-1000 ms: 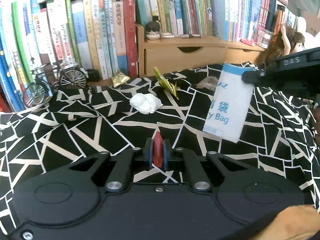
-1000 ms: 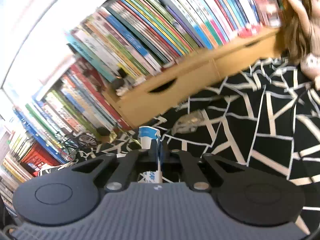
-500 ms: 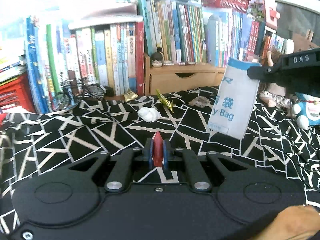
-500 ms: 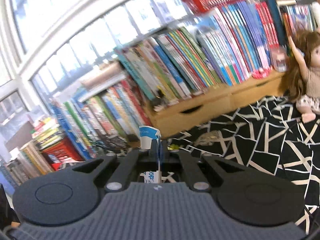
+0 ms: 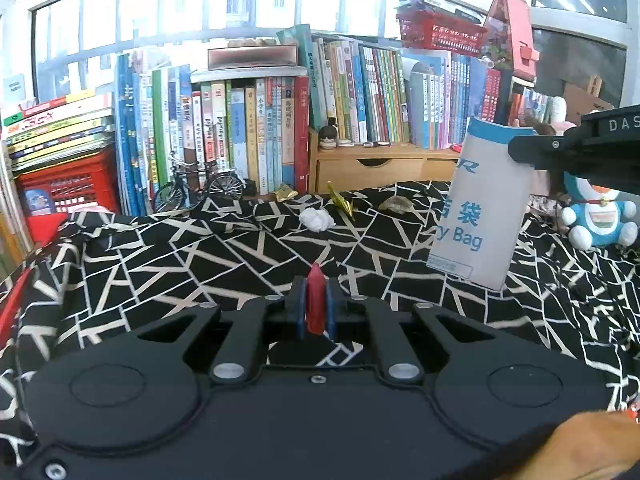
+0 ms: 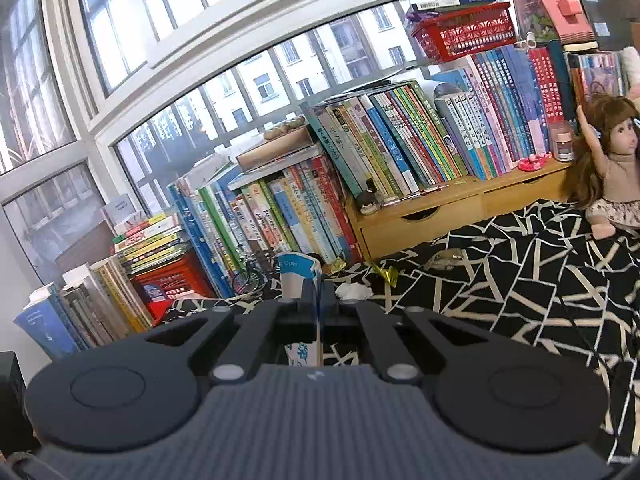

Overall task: Collect trash
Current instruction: 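Carry the red stick and white Bag packet to the black bin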

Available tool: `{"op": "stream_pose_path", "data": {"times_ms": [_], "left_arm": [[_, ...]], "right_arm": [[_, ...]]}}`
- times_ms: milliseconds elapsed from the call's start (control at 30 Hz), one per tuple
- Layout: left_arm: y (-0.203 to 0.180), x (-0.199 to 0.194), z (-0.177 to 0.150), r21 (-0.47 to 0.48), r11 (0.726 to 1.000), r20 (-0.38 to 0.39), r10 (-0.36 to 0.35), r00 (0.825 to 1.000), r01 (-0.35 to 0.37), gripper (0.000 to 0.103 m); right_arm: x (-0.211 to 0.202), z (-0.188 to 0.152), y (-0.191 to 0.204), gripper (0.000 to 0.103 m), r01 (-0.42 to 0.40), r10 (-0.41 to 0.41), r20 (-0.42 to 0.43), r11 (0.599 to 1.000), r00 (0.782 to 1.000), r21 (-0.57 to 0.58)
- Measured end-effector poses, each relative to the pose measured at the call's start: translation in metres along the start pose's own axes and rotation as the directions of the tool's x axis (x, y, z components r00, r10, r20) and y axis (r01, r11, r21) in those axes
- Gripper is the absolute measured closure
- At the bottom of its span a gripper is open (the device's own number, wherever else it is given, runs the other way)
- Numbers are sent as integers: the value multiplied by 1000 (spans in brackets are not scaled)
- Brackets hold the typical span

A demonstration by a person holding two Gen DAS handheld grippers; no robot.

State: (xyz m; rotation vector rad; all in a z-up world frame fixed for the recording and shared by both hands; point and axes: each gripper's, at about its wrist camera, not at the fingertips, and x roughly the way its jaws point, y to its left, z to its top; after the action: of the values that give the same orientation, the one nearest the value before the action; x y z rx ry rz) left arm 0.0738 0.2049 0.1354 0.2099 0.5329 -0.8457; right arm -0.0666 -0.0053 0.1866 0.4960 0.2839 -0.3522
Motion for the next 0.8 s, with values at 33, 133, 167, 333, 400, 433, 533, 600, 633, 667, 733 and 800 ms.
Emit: {"op": "stream_pose_path", "data": {"times_ms": [33, 133, 167, 333, 400, 433, 533, 600, 633, 667, 733, 800], "left_arm": [[1, -8, -3, 1, 1000, 5, -1, 1000, 1, 94], [5, -28, -10, 5, 1000, 19, -4, 1000, 3, 94], [6, -37, -13, 6, 1000, 25, -2, 1000, 2, 94], [15, -76, -26, 2, 1000, 50, 7, 999, -7, 94], [19, -95, -32, 2, 1000, 65, 14, 998, -14, 94], [21, -104, -35, 2, 1000, 71, 16, 997, -16, 94], [26, -131, -45, 4, 1000, 86, 24, 996, -25, 94], [29, -146, -52, 8, 1000, 89, 30, 996, -31, 94], [30, -154, -56, 5, 999, 92, 33, 995, -34, 94], [31, -160, -59, 2, 999, 93, 34, 995, -34, 94], [34, -173, -67, 1, 999, 94, 37, 995, -37, 94], [35, -184, -75, 2, 999, 97, 49, 994, -50, 94]], "right_arm": [[-5, -2, 3, 99, -1, 1, 2, 1000, 1000, 2], [-21, -9, 14, 99, -1, 1, 10, 1000, 1000, -6], [-26, -12, 19, 99, 2, -2, 14, 1000, 1000, -13], [-52, -24, 39, 99, 9, -8, 38, 1000, 999, -17], [-63, -29, 46, 99, 9, -8, 46, 1000, 999, -19], [-68, -31, 50, 99, 7, -6, 49, 1000, 999, -28], [-84, -39, 64, 99, 13, -10, 64, 998, 998, -54], [-93, -44, 71, 99, 6, -2, 70, 999, 998, -50], [-98, -46, 74, 99, 2, 1, 72, 999, 997, -47], [-102, -49, 77, 99, -1, 4, 73, 999, 997, -47], [-110, -55, 85, 99, -4, 8, 75, 999, 997, -54], [-117, -62, 93, 99, -6, 10, 73, 998, 997, -58]]}}
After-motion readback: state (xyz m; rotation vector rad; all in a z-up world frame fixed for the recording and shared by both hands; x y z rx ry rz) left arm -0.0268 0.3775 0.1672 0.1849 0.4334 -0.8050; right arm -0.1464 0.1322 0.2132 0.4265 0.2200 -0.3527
